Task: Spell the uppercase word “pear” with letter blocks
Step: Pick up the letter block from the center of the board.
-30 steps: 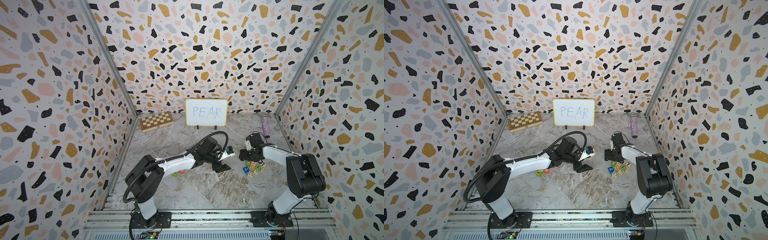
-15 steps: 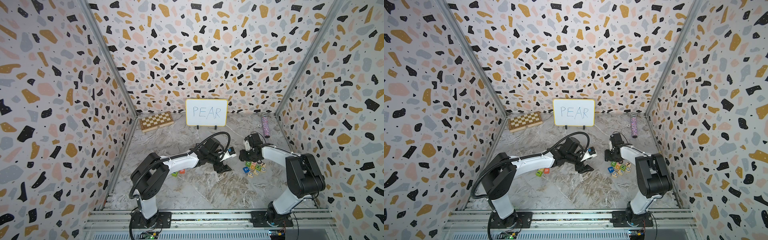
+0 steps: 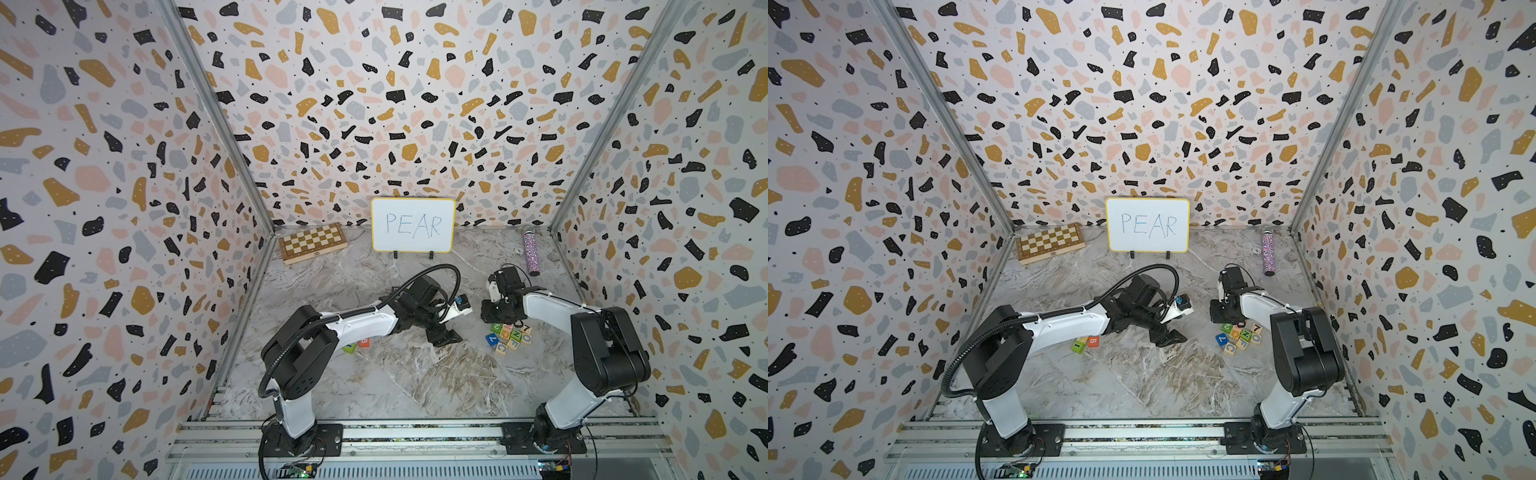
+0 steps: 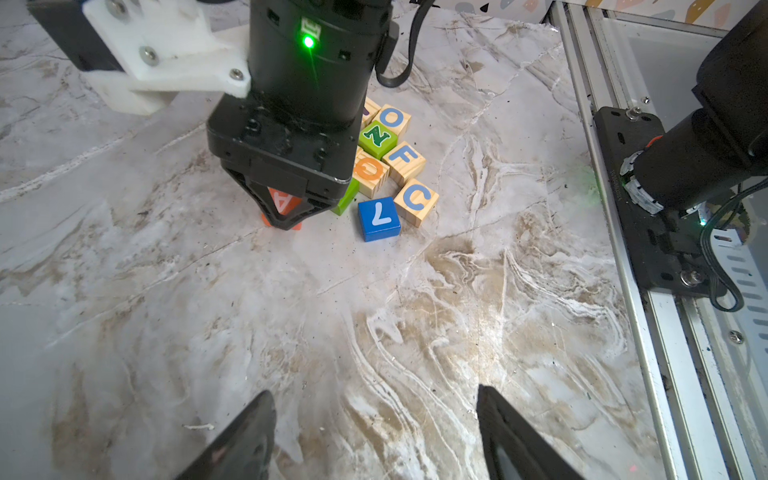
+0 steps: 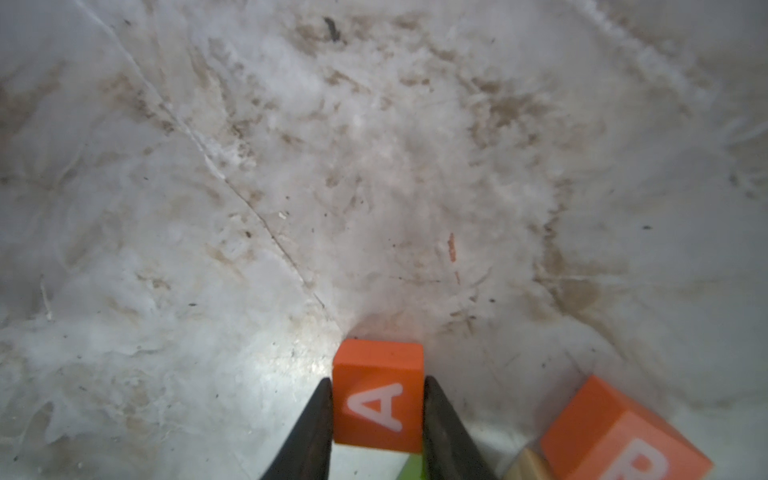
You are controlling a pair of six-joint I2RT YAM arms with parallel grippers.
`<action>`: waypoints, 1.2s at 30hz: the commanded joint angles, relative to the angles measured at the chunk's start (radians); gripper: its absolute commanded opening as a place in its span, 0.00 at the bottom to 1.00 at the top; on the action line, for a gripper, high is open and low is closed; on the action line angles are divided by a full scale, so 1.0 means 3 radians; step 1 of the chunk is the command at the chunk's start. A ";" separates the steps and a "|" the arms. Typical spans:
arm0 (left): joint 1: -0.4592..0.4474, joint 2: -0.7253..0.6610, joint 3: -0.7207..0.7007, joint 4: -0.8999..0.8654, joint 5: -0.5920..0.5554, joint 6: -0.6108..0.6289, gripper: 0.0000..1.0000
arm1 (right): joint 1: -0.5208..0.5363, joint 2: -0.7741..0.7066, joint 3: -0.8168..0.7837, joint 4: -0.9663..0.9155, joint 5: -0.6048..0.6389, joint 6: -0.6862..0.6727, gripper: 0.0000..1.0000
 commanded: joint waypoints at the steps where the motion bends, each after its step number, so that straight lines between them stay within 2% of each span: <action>1: -0.0021 -0.0008 0.0081 -0.0015 0.0015 0.0062 0.75 | 0.0017 -0.0018 0.0083 -0.0081 0.0010 -0.0004 0.33; 6: -0.0021 -0.0016 0.0066 0.0004 0.0003 0.0029 0.75 | 0.0027 -0.0008 0.0088 -0.0081 -0.0005 -0.0015 0.31; 7: -0.0021 -0.0018 0.0058 0.0020 0.0005 0.0024 0.75 | 0.0026 -0.0001 0.0093 -0.0081 0.0003 -0.0017 0.33; 9: -0.0019 -0.0024 0.0048 0.0021 0.0004 0.0001 0.75 | 0.0028 0.0012 0.0111 -0.0098 0.0006 -0.0017 0.43; 13: -0.0021 -0.0071 0.0019 0.0009 0.0008 -0.0019 0.75 | 0.0047 0.0004 0.0103 -0.0100 0.0039 -0.0008 0.52; 19: -0.0019 -0.0119 -0.0104 0.0122 -0.0054 -0.0054 0.75 | 0.0095 0.0027 0.0119 -0.0109 0.0114 -0.0004 0.57; 25: -0.0021 -0.0089 -0.0166 0.0167 -0.0077 -0.0083 0.75 | 0.0155 0.0074 0.0123 -0.0120 0.0304 0.0029 0.54; 30: -0.0021 -0.0078 -0.0233 0.0215 -0.0091 -0.0095 0.75 | 0.0189 0.0164 0.0155 -0.0152 0.0338 0.0017 0.43; 36: -0.0021 -0.0059 -0.0227 0.0213 -0.0098 -0.0088 0.74 | 0.0214 0.0191 0.0185 -0.0173 0.0344 0.0009 0.39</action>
